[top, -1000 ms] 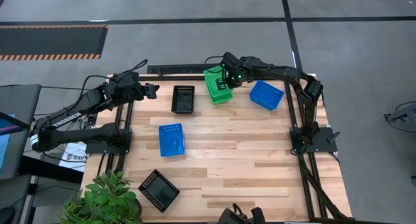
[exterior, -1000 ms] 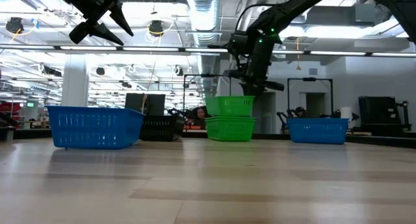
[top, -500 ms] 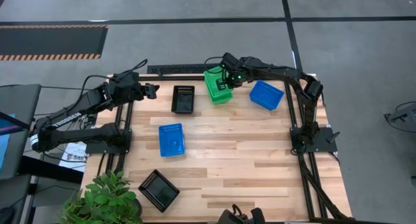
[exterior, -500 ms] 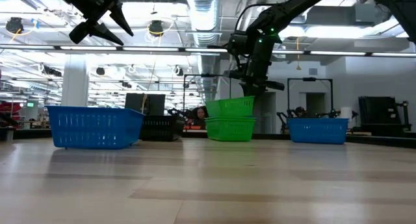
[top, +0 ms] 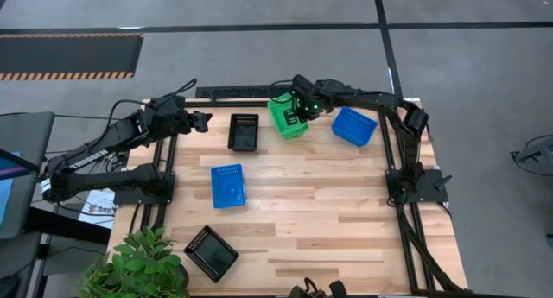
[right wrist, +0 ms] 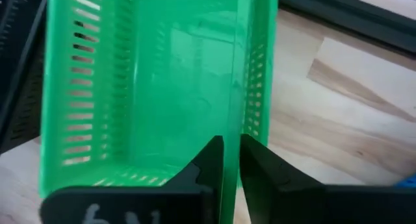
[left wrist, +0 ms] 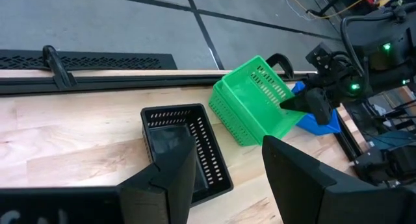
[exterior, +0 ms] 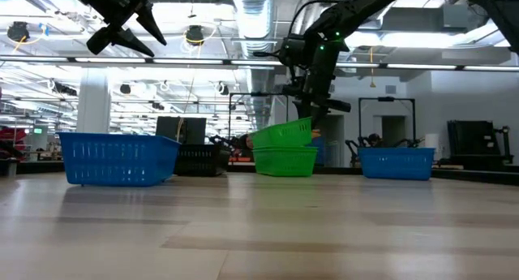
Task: Stack baskets by color
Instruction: Stack the green bin on the stacked green bin
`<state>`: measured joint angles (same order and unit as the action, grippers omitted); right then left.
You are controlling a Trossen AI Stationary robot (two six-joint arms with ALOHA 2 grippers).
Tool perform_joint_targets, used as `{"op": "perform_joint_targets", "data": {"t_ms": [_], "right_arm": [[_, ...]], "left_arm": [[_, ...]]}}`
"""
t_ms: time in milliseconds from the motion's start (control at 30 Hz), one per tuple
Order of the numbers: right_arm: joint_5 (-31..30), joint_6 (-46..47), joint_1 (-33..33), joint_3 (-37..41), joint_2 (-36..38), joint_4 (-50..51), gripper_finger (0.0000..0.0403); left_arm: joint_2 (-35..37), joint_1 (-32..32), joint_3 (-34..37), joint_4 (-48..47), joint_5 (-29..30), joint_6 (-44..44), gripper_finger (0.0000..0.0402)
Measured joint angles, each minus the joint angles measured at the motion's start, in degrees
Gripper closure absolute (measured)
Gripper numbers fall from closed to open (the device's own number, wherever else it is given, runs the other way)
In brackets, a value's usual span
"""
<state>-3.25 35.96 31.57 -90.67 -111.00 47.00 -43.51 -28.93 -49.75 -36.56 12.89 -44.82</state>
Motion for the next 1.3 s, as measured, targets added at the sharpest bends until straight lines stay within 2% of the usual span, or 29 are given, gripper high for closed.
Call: {"op": "perform_joint_targets", "data": {"t_ms": [233,367,633,1033,1133,1300], "right_arm": [[0.0,0.5,0.0,0.0,0.0,-0.7,0.0386],[0.1,-0.3,0.0,0.0,0.0,-0.8,0.0390],[0.3,-0.5,0.0,0.0,0.0,-0.8,0.0342],[0.4,-3.6,0.0,0.0,0.0,-1.0,0.0305],[0.5,-4.8,0.0,0.0,0.0,-1.2,0.0278],[5.2,-6.1,0.9,0.0,0.0,-2.7,0.0218]], "left_arm": [[0.0,0.0,0.0,0.0,0.0,0.0,0.0237],[0.0,0.0,0.0,0.0,0.0,0.0,0.0237],[0.0,0.0,0.0,0.0,0.0,0.0,0.0237],[0.0,0.0,0.0,0.0,-0.1,0.0,0.0237],[0.0,0.0,0.0,0.0,-0.1,0.0,0.0237],[0.0,0.0,0.0,0.0,-0.1,0.0,0.0237]]}}
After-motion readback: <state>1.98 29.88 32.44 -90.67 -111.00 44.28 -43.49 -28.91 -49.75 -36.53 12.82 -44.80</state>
